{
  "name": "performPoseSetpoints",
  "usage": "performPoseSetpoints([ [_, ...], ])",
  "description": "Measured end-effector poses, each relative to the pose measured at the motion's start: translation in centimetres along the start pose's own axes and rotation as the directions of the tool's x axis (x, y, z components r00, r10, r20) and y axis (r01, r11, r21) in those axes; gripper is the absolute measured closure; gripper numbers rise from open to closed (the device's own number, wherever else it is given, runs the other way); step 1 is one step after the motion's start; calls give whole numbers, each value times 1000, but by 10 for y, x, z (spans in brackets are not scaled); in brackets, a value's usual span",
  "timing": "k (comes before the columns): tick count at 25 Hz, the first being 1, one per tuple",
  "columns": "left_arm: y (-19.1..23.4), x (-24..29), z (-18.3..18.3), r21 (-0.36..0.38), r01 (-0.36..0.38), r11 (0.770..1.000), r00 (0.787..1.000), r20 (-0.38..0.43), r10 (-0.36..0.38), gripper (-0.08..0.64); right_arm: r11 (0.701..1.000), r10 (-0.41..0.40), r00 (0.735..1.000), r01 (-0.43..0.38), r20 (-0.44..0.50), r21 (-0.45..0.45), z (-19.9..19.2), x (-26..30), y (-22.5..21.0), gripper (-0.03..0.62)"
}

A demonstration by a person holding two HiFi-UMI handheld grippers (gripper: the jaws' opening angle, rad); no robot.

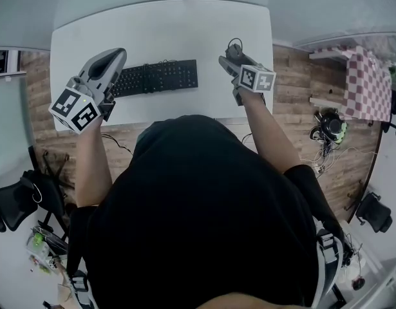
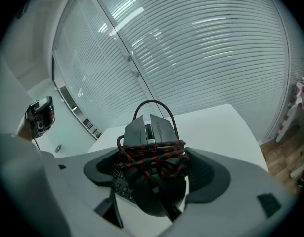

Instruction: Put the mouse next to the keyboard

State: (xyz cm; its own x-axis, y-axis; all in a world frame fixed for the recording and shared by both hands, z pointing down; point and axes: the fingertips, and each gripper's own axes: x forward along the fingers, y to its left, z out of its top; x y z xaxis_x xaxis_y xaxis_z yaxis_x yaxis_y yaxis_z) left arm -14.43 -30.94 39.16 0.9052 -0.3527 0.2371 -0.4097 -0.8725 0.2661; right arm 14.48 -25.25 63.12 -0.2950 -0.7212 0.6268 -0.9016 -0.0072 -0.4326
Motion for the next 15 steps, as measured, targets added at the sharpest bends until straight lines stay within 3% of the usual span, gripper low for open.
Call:
performPoseSetpoints([
  [15, 25, -9, -2, -1, 27, 1000, 1000, -15, -27, 540, 994, -94, 990, 99, -101, 52, -54, 35, -24, 176],
])
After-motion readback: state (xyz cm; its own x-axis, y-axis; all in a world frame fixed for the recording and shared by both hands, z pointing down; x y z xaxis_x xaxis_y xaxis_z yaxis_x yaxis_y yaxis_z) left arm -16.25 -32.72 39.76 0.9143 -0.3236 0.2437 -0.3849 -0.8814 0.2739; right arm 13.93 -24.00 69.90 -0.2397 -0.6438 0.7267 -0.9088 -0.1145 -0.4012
